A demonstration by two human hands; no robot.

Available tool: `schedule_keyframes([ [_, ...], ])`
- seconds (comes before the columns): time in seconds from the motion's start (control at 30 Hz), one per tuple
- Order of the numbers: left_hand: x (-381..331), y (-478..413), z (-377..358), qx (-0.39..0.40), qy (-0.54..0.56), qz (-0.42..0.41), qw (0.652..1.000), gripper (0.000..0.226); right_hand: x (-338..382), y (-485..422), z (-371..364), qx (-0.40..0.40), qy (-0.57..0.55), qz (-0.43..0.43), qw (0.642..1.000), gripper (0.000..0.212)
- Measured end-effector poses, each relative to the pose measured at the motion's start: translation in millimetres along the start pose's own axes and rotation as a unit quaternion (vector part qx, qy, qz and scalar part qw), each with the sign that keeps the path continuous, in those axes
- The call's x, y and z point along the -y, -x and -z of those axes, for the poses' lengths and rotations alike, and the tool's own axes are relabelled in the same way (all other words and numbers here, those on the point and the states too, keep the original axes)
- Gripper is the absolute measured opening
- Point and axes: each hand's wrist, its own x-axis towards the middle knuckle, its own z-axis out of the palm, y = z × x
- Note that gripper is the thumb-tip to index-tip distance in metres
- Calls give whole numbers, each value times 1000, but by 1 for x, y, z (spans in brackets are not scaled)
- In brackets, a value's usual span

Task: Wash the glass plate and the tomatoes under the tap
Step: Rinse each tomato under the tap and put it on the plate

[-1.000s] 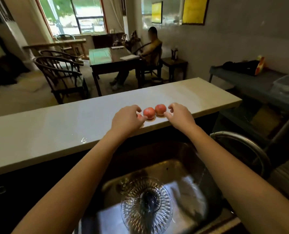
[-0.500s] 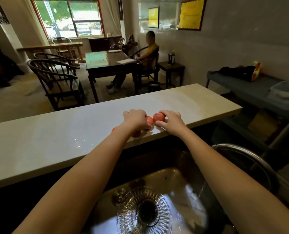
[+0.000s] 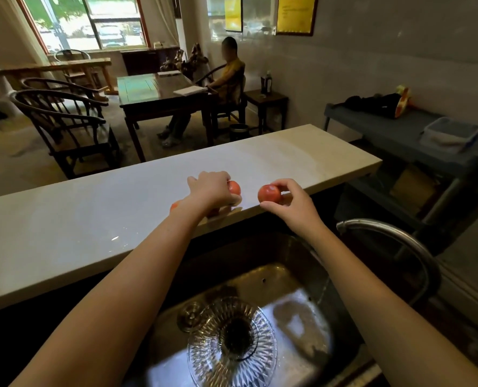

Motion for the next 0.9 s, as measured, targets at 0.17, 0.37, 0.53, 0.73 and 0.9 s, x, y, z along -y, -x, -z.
schedule_keyframes([
  [0.17, -24, 24, 1, -104, -7, -35, 994, 49, -6, 40, 19, -2, -57, -26, 998, 43],
  [0.37, -66, 68, -56, -82, 288, -139, 944, 33, -52, 87, 29, -26, -114, -110, 987, 46],
  [0.53, -99, 76, -129, 226, 510, 56, 828, 35, -101, 106, 33, -96, -161, -164, 968, 49],
  [0.73, -119, 76, -178, 292, 647, 100, 697, 30, -133, 111, 44, -103, -116, -166, 974, 53],
  [0.9, -120, 74, -195, 281, 679, 96, 671, 29, -140, 112, 45, -94, -116, -161, 976, 51],
])
